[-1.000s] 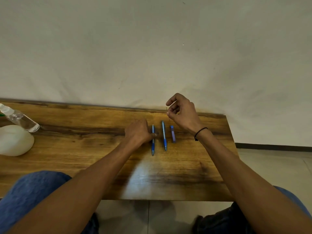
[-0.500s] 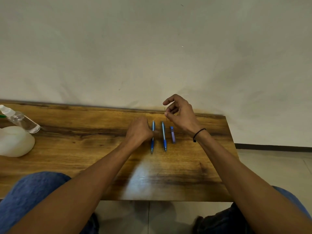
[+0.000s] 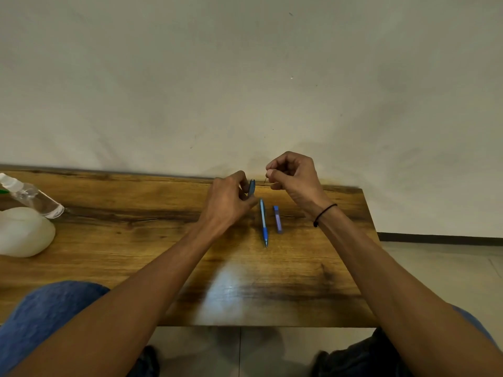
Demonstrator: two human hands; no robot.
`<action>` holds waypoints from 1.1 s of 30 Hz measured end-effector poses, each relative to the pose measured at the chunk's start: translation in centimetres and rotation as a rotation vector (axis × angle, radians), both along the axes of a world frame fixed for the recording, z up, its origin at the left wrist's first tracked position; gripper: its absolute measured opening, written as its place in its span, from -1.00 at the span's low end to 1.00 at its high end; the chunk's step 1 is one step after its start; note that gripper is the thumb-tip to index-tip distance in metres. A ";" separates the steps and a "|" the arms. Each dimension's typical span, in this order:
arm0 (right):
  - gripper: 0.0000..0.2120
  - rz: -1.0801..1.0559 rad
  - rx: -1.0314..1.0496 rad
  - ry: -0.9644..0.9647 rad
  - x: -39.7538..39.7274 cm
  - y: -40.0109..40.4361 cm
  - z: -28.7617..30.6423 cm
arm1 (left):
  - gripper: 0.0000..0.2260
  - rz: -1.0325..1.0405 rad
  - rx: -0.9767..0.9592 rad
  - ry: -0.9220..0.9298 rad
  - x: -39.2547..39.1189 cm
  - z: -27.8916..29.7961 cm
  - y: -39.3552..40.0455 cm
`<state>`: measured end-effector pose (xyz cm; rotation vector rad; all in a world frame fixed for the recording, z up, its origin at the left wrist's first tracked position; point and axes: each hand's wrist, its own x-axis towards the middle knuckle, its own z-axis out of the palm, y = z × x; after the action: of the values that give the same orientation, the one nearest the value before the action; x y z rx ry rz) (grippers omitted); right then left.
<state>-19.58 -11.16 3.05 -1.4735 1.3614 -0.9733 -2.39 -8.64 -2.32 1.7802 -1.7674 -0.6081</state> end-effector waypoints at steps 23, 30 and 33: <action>-0.96 0.044 -0.069 0.098 1.3 0.4 -0.3 | -0.76 -0.042 0.001 0.014 0.0 -0.7 0.2; -0.93 0.056 -0.087 0.124 1.4 0.4 -0.3 | -0.77 -0.050 -0.010 0.012 0.0 -0.7 0.4; -0.93 0.055 -0.081 0.127 1.4 0.4 -0.3 | -0.77 -0.053 -0.014 0.005 -0.1 -0.7 0.5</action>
<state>-18.19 -10.78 2.74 -1.6492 1.3780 -0.9224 -2.46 -8.18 -2.97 1.7254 -1.8162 -0.6193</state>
